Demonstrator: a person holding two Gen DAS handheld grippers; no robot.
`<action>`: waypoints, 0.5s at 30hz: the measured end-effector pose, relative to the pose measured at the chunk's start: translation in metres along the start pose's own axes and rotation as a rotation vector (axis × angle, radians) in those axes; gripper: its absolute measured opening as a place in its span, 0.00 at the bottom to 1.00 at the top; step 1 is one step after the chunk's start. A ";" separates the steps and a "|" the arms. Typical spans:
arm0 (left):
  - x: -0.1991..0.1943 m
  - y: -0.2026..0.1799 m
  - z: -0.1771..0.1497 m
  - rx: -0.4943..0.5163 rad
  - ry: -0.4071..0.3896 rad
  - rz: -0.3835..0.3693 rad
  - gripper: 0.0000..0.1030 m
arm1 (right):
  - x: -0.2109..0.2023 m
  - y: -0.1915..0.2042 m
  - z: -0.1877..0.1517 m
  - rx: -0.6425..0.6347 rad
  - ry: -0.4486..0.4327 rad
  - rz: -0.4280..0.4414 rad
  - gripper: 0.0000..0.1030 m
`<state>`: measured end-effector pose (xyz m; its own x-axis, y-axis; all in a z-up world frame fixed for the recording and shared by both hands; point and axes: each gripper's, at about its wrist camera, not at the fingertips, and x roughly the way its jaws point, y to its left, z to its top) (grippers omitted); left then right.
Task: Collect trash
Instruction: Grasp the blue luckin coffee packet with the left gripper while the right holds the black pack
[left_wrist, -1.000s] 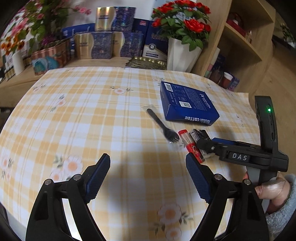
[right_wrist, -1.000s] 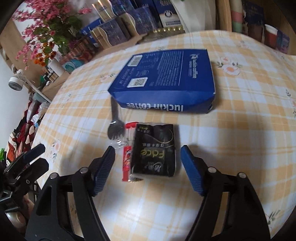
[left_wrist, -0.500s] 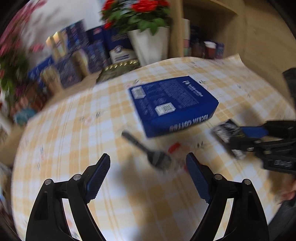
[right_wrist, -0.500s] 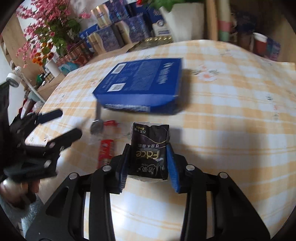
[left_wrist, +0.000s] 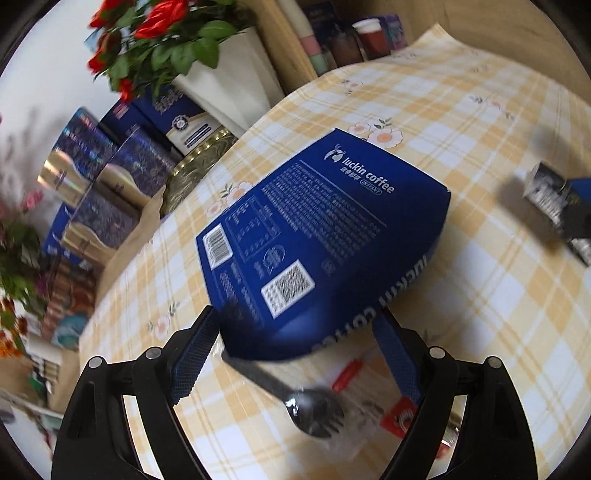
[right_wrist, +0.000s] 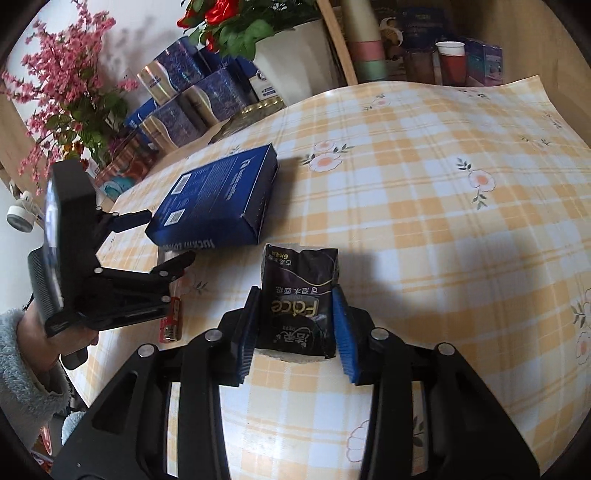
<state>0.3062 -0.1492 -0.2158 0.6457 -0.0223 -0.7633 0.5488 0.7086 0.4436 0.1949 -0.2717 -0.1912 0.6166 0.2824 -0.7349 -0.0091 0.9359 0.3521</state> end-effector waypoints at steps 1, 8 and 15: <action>0.004 -0.003 0.003 0.022 0.004 0.010 0.80 | 0.000 -0.001 0.000 0.001 -0.001 0.001 0.38; 0.017 -0.016 0.020 0.125 -0.029 0.066 0.83 | 0.001 -0.005 -0.004 0.006 0.007 0.004 0.38; 0.016 -0.021 0.032 0.237 -0.069 0.060 0.47 | -0.001 -0.008 -0.007 0.012 0.006 0.012 0.38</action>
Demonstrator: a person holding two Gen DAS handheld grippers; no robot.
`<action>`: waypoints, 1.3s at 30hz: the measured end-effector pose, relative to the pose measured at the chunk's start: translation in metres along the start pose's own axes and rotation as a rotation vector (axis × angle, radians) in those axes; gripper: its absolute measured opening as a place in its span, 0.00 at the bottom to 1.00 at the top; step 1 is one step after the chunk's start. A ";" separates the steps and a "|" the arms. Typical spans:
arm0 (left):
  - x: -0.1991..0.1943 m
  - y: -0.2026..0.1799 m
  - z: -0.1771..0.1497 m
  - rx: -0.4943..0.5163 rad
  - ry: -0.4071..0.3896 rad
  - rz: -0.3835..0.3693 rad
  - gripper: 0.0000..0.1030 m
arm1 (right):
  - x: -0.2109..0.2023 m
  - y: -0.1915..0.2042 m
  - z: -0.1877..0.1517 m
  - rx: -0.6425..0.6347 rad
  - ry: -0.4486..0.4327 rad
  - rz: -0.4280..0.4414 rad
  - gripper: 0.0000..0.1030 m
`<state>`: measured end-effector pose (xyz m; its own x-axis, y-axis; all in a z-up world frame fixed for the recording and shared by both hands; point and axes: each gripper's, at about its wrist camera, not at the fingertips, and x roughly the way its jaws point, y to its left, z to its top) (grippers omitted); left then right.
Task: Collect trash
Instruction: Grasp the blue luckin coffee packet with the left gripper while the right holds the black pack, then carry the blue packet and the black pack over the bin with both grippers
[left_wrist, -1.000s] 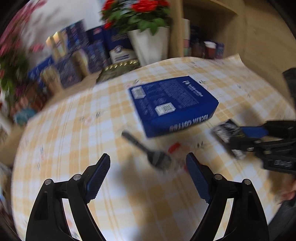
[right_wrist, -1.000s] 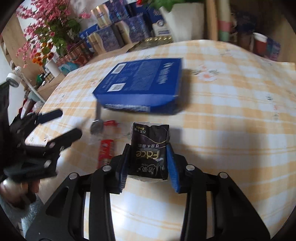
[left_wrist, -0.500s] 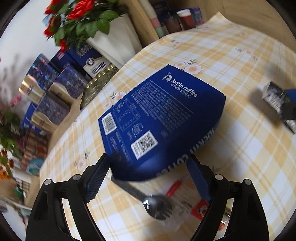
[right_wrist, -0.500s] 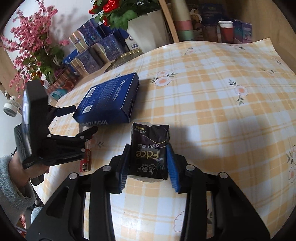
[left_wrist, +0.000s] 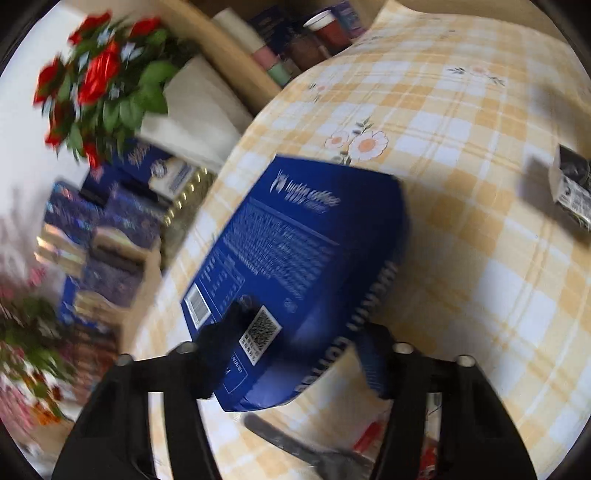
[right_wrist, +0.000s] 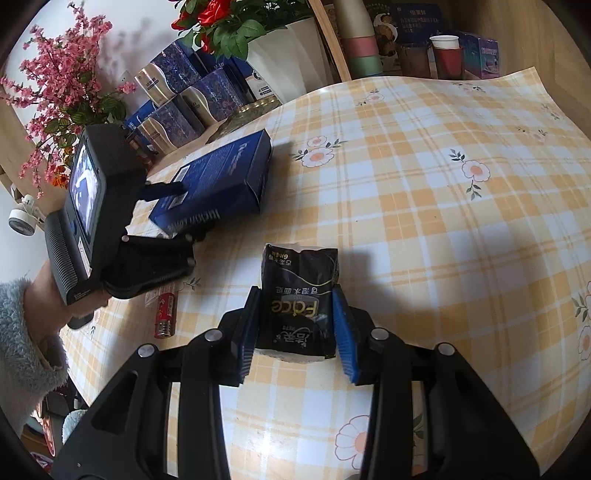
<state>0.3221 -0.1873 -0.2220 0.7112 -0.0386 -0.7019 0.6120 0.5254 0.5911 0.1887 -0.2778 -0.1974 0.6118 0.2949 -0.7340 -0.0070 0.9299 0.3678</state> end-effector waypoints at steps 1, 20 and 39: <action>-0.005 0.004 0.002 -0.002 -0.019 0.002 0.44 | -0.001 0.000 0.000 0.001 -0.001 0.001 0.38; -0.060 0.160 -0.031 -0.716 -0.079 -0.409 0.15 | -0.009 0.006 0.000 0.017 -0.016 0.023 0.38; -0.194 0.132 -0.114 -0.799 -0.140 -0.518 0.15 | -0.088 0.057 -0.027 -0.035 -0.088 0.054 0.38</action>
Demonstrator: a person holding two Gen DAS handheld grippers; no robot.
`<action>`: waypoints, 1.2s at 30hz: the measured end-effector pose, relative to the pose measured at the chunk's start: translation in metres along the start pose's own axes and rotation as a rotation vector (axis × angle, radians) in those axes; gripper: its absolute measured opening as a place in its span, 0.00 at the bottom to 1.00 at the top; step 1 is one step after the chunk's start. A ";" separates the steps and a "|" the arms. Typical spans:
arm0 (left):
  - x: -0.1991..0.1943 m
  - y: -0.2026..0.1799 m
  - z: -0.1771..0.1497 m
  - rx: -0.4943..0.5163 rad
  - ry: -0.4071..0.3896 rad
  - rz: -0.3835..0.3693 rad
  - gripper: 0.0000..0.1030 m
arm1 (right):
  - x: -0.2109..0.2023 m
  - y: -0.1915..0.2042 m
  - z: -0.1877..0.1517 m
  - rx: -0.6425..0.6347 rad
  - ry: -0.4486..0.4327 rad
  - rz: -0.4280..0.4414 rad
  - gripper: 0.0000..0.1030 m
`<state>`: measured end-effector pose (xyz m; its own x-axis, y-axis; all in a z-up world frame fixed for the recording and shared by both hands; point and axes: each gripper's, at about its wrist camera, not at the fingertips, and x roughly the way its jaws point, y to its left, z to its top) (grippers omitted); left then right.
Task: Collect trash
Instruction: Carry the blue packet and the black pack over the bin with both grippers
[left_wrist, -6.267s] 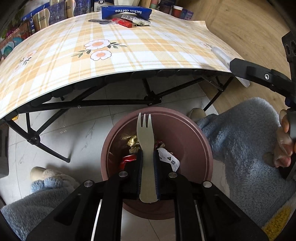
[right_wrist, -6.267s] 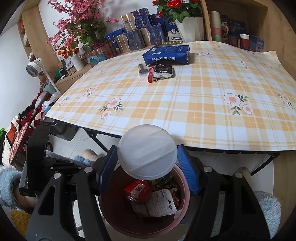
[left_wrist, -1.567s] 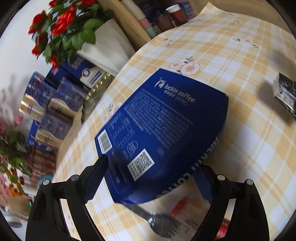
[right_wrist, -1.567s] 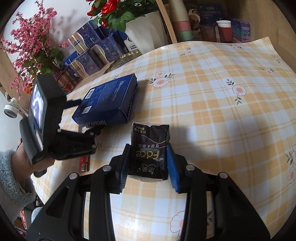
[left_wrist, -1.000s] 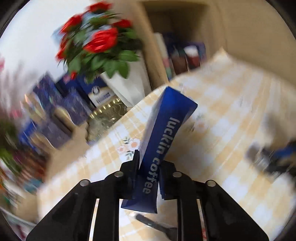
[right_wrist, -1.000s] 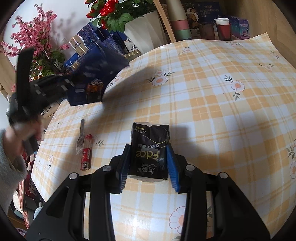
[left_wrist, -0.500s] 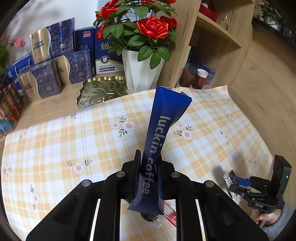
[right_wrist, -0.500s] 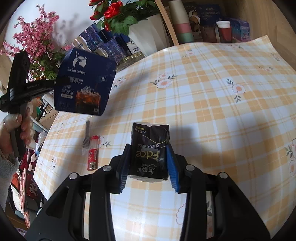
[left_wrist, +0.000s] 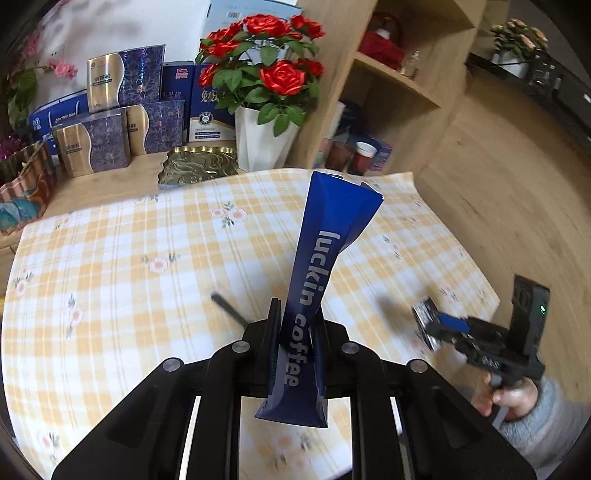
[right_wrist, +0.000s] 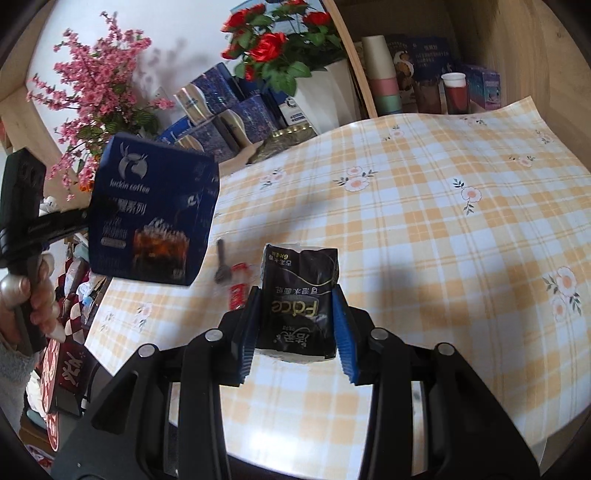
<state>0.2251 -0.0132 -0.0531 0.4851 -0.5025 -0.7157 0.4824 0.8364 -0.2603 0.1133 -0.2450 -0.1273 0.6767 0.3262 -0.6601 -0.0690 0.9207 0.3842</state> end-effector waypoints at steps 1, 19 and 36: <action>-0.010 -0.004 -0.010 0.001 0.000 -0.007 0.15 | -0.004 0.003 -0.003 -0.001 -0.002 0.002 0.38; -0.064 -0.079 -0.187 0.136 0.171 -0.047 0.15 | -0.072 0.043 -0.080 -0.034 -0.026 0.033 0.38; 0.069 -0.083 -0.289 0.151 0.477 0.025 0.15 | -0.074 0.020 -0.112 0.015 0.008 0.015 0.38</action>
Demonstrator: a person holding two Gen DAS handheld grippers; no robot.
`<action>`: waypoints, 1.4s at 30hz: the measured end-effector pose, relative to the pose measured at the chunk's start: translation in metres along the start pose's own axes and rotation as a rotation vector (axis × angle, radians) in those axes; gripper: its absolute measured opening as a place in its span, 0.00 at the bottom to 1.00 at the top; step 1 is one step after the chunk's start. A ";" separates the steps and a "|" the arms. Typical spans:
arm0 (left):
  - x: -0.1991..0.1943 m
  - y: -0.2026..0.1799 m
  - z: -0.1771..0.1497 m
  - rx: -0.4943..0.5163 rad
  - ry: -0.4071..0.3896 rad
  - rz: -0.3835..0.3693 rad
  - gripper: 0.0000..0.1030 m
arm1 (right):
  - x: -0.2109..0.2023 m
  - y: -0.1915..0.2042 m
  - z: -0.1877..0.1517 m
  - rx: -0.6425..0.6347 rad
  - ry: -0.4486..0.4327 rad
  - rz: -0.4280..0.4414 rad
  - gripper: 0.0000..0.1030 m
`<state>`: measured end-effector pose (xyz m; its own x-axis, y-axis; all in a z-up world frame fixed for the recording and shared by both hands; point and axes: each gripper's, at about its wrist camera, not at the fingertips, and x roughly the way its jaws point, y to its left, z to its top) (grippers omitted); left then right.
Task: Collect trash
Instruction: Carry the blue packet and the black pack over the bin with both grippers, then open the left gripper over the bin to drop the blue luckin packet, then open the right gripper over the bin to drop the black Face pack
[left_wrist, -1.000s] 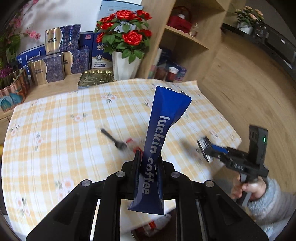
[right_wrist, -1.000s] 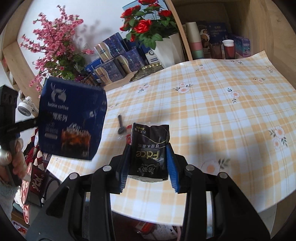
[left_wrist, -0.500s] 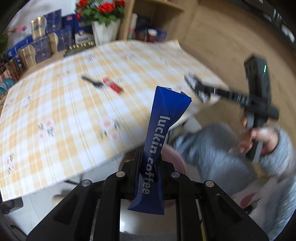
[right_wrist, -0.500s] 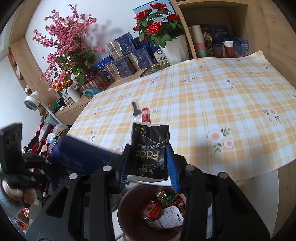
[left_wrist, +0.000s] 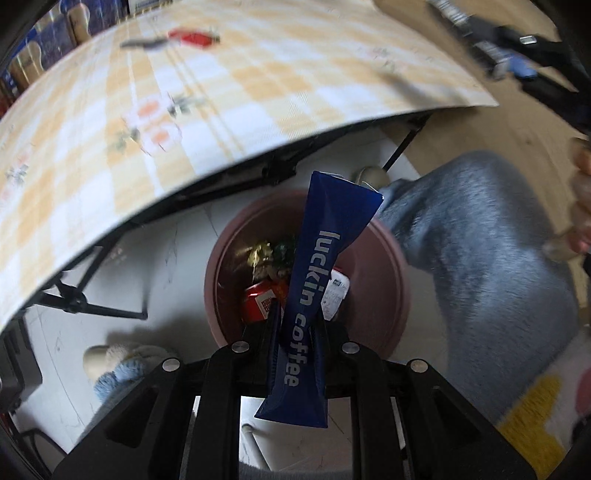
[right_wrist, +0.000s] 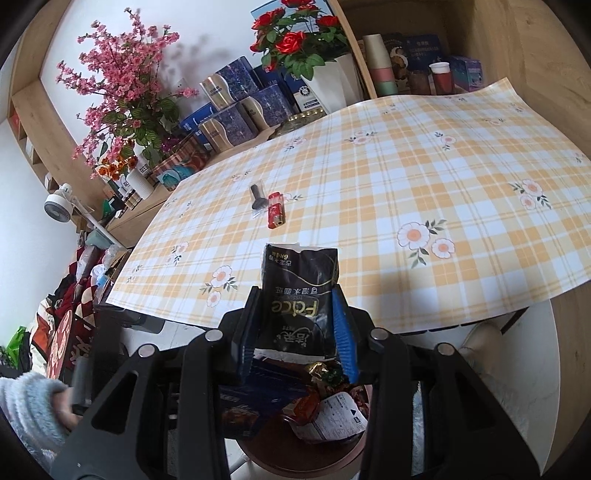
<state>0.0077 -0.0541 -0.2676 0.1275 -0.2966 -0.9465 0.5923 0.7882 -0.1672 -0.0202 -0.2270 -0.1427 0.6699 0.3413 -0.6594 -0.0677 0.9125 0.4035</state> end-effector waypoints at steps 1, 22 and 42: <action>0.009 0.001 0.000 -0.009 0.011 0.005 0.15 | 0.001 -0.001 -0.001 0.004 0.002 -0.002 0.38; -0.060 0.024 -0.003 -0.115 -0.340 0.023 0.89 | 0.036 0.009 -0.042 -0.044 0.139 0.018 0.38; -0.100 0.046 -0.052 -0.263 -0.615 0.280 0.94 | 0.141 0.068 -0.117 -0.303 0.421 0.012 0.39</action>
<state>-0.0192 0.0397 -0.1952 0.7166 -0.2529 -0.6500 0.2703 0.9598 -0.0755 -0.0168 -0.0908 -0.2820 0.3160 0.3568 -0.8791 -0.3267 0.9109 0.2522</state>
